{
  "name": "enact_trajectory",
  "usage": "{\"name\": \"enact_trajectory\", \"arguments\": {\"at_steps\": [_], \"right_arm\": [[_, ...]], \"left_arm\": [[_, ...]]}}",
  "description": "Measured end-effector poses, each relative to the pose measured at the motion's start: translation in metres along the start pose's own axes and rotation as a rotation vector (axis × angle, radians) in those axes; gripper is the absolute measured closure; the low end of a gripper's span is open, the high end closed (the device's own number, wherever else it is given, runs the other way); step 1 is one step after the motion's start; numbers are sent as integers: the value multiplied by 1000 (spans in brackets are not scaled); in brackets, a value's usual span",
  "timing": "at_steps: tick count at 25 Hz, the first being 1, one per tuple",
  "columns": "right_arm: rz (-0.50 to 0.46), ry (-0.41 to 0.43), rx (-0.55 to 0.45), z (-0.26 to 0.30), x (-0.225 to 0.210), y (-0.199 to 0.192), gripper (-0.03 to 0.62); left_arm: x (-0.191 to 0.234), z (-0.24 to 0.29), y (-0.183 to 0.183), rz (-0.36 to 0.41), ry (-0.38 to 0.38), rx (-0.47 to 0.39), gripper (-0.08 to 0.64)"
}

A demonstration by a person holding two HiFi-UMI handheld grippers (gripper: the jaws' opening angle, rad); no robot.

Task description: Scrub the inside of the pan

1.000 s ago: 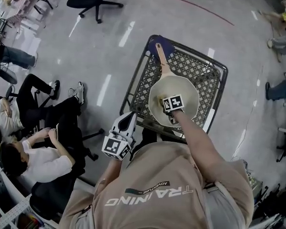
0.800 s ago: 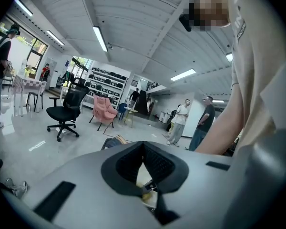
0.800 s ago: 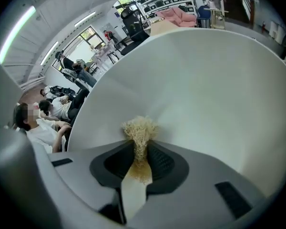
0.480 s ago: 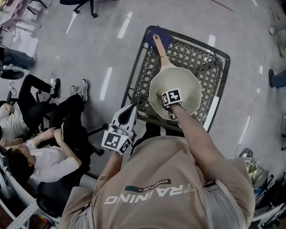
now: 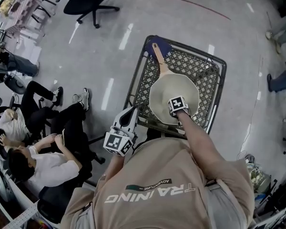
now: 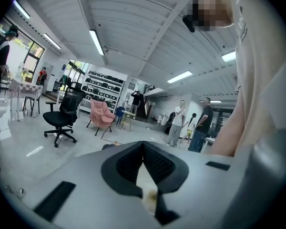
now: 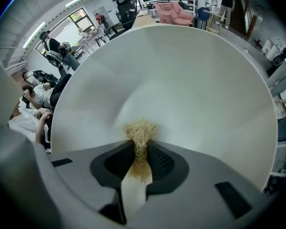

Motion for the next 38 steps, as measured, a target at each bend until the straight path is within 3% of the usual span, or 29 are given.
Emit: {"name": "enact_trajectory", "arguments": {"at_steps": [5,14,19,23,26,33,38], "right_arm": [[-27,-95,20,-6,-27,-5,499],[-63,-172,-10,-26,-44,1,499],[-22,-79,-156,-51,-48,13,499],[-28,54,-337,-87,-50,4,499],[-43,104,-453,-120,-43,-3,499],[-22,143,-695,-182,-43,-39,499],[-76,57,-761,-217,-55,-67,499]], "left_arm": [[8,-8,8,11,25,-19,543],[-2,-12,21,50,4,-55,543],[-4,7,16,70,-60,-56,543],[-25,21,13,87,-124,-53,543],[-40,26,21,103,-176,-47,543],[-64,51,18,139,-296,-30,543],[-80,70,17,158,-348,-24,543]]}}
Point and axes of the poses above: the fingertips, and each gripper's own axes: z forward along the fingers, x to its left, y out of its top, the point moved 8 cm from there along -z, backward along the fingers
